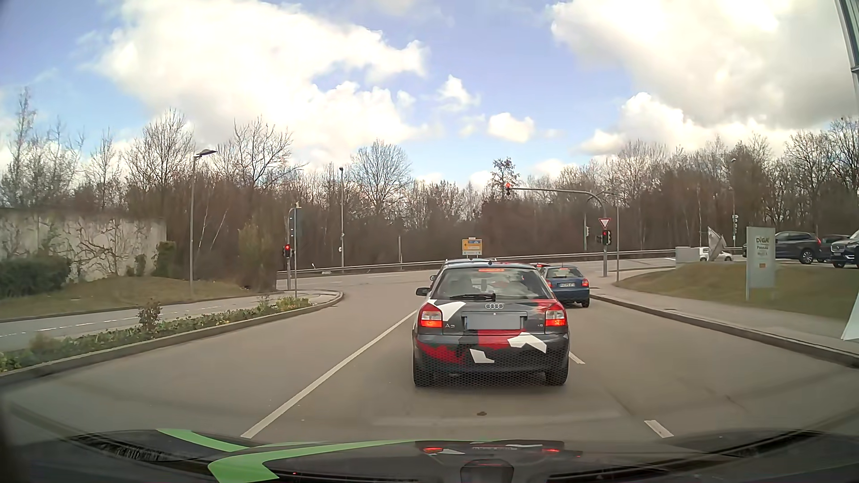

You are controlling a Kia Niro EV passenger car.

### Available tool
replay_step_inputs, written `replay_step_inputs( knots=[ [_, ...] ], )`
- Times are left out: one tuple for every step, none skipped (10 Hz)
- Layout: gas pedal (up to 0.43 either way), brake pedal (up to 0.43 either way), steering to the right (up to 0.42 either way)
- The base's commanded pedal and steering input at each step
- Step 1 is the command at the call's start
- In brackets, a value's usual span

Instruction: Follow the waypoints while adhering to traffic rules and regulations

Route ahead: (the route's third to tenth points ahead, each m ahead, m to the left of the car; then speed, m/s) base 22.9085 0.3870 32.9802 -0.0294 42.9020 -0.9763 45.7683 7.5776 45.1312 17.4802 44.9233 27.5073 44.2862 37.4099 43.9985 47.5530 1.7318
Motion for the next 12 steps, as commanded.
replay_step_inputs(
  knots=[
    [0.000, 0.299, 0.045],
    [0.000, 0.299, 0.045],
    [0.000, 0.299, 0.045],
    [0.000, 0.299, 0.045],
    [0.000, 0.305, 0.045],
    [0.000, 0.305, 0.045],
    [0.000, 0.305, 0.045],
    [0.000, 0.305, 0.045],
    [0.000, 0.305, 0.045],
    [0.000, 0.305, 0.045],
    [0.000, 0.305, 0.045],
    [0.000, 0.305, 0.045]
  ],
)
